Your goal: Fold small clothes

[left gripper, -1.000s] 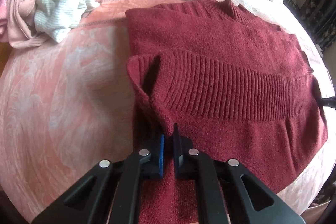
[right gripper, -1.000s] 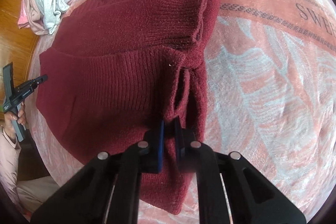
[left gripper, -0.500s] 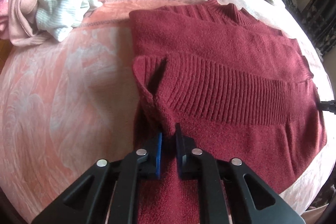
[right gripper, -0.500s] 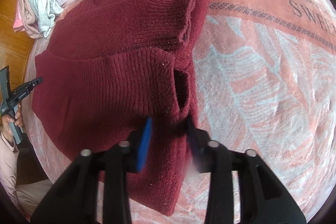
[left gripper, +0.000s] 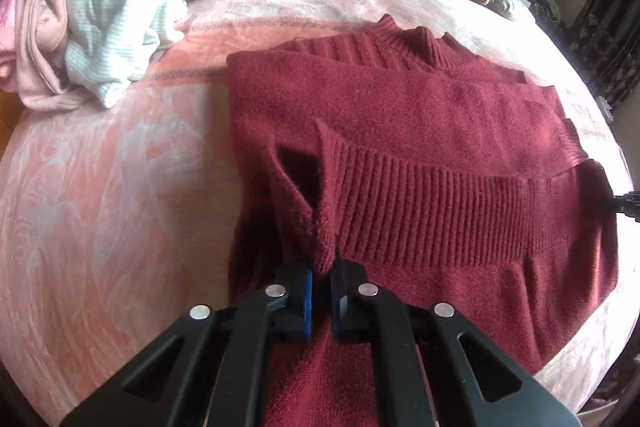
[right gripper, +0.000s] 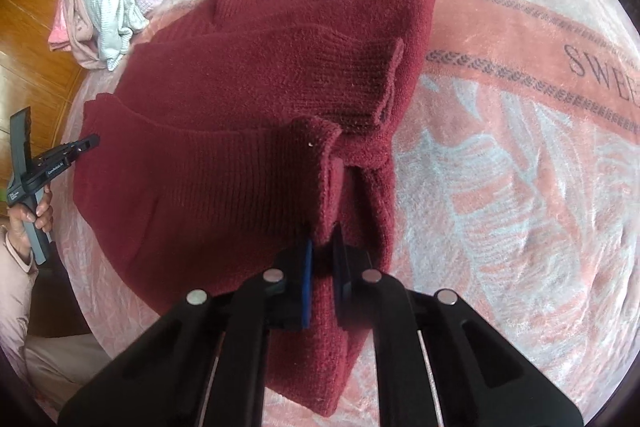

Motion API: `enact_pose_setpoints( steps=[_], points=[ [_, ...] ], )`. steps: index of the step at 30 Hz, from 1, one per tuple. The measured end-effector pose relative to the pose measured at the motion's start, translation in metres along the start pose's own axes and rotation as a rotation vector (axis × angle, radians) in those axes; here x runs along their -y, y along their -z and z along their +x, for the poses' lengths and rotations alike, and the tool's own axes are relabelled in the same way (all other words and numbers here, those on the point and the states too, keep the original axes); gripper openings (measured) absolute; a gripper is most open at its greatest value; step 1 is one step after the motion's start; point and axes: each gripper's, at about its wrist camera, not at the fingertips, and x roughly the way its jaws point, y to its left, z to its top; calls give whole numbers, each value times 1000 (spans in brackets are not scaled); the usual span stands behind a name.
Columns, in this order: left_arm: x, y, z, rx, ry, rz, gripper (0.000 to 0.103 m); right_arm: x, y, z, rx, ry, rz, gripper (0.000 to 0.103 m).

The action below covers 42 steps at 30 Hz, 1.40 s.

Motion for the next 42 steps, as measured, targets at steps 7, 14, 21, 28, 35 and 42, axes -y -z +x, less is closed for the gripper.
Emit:
enact_pose_setpoints(
  steps=[7, 14, 21, 28, 35, 42],
  points=[
    [-15, -15, -50, 156, 87, -99, 6, -1, -6, -61, 152, -71, -11, 7],
    [-25, -59, -76, 314, 91, -166, 6, 9, -52, -89, 267, -45, 34, 7],
    [-39, -120, -32, 331, -5, -199, 6, 13, -138, -49, 263, 18, 50, 7],
    [-41, -134, 56, 211, -92, -177, 6, 47, -172, 29, 167, 79, 128, 7],
    [-38, -127, 86, 106, -117, -152, 13, 60, -165, 67, 93, 153, 157, 15],
    [-58, -98, 27, 67, -53, -181, 66, 54, -116, 9, 99, 188, 93, 55]
  ],
)
